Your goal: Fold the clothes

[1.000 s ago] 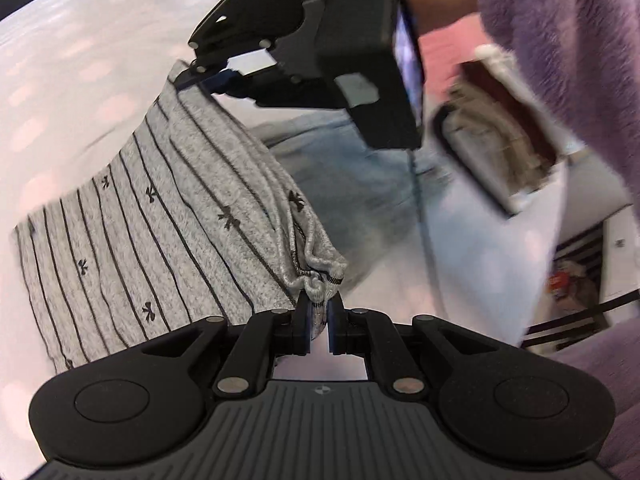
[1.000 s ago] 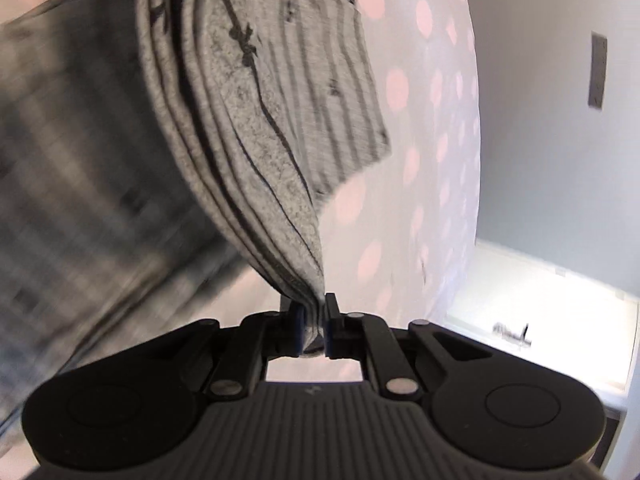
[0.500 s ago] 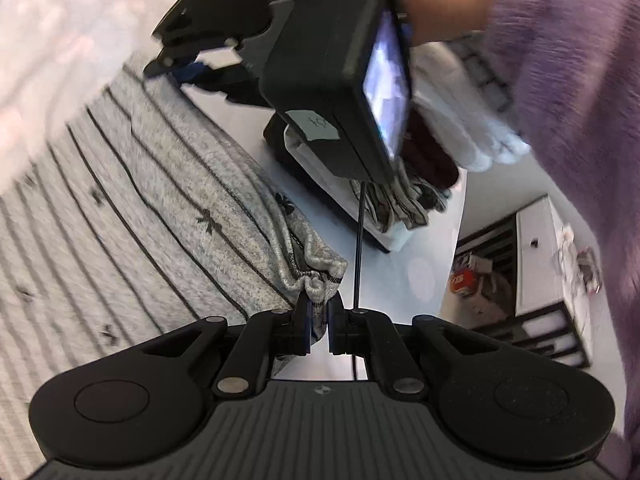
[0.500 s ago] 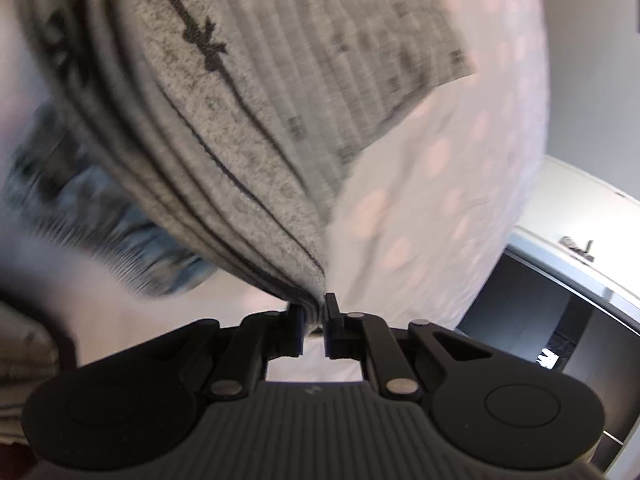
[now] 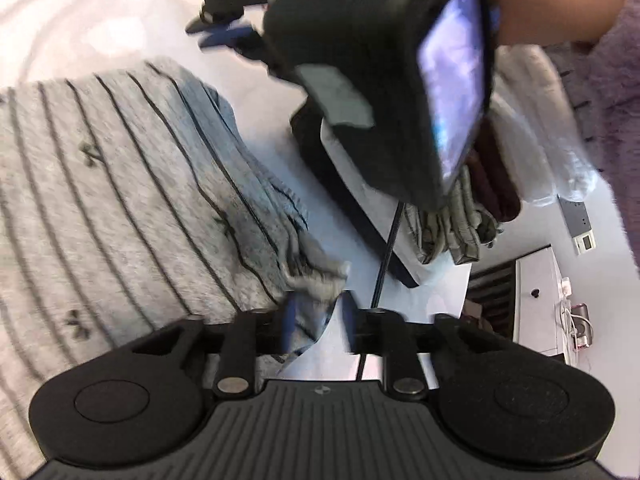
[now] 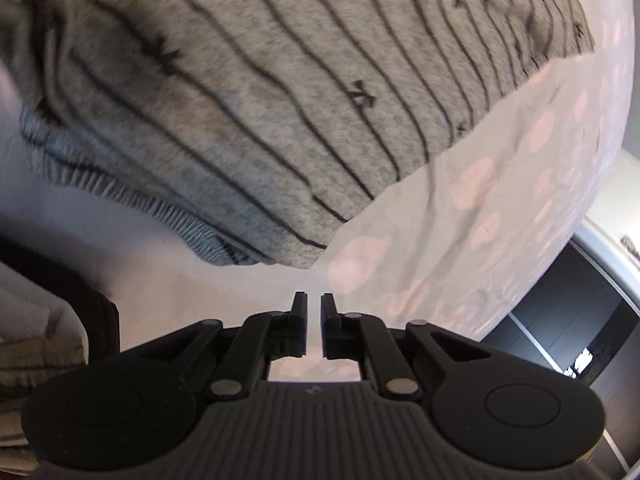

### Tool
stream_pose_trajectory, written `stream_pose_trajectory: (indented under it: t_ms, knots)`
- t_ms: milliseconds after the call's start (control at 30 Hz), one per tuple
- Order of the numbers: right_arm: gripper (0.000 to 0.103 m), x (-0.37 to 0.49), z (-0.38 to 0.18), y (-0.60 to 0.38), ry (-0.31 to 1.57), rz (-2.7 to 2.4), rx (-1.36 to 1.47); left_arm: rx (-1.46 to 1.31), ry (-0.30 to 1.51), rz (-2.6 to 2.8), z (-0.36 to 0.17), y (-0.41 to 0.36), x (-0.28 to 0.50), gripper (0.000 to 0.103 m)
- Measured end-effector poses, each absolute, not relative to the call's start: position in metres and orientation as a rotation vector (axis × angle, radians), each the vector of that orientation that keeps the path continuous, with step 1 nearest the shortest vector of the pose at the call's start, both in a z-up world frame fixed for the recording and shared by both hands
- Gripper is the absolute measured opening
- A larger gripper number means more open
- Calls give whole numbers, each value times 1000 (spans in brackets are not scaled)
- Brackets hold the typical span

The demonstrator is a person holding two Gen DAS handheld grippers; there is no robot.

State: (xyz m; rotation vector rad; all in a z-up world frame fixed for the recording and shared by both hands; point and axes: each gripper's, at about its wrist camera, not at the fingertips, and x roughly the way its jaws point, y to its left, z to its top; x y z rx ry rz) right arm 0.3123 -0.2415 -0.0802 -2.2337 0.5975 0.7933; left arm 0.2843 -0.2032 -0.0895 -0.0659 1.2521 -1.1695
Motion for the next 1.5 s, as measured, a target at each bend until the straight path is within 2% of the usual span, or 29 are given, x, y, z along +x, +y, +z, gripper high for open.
stream_pose_trajectory:
  t_ms: [67,100,267,433,533,700,767,1033,1133,1300,1400,1500]
  knots:
    - [29,310,-78,-229,614,747,-2244,-71,1203,-1151,-78,-185,280,42]
    - [42,309,-78,-222,620,717,-2243,-67,1184,-1141,-73,-174,277,43]
    - [44,288,-61,-204,688,579,-2130,29,1121,-1019,-47,-100,273,43]
    - [70,252,-25,-207,793,443,-1741,71,1063,-802,-28,-17,280,45]
    - [71,222,-15,-215,812,382,-1494,56,1030,-667,-22,35,288,48]
    - [71,170,-26,-209,587,321,-1235,101,1063,-477,-35,99,300,52]
    - [71,154,-32,-207,558,298,-1108,52,1090,-436,-47,118,305,53]
    - [71,150,-79,-225,758,141,-630,-142,1156,-427,-76,152,310,57]
    - [71,167,-88,-250,817,43,-392,-167,1136,-451,-80,151,308,62]
    - [73,173,-85,-301,809,-96,88,-213,1114,-439,-85,157,303,64]
    - [80,172,-88,-317,796,-140,246,-226,1131,-445,-87,156,304,64]
    - [81,170,-95,-332,809,-153,371,-231,1131,-449,-88,156,303,64]
